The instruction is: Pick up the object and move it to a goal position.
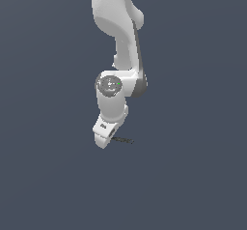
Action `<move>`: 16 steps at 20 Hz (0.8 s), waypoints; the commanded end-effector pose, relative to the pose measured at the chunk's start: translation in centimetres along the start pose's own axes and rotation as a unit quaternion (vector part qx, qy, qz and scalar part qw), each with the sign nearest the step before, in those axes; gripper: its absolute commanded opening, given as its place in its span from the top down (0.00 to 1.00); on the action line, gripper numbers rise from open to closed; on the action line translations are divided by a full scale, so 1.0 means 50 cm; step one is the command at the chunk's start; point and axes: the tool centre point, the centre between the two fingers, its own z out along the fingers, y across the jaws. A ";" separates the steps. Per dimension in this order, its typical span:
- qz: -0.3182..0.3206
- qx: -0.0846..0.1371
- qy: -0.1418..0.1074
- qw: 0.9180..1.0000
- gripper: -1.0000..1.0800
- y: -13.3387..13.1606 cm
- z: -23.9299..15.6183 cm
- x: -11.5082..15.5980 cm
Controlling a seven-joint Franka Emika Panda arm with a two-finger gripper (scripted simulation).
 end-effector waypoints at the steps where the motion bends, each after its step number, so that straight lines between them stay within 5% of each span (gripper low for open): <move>1: -0.031 0.001 0.001 1.000 0.04 0.004 0.013 -0.003; 16: -0.125 0.004 0.004 0.992 0.04 0.017 0.052 -0.014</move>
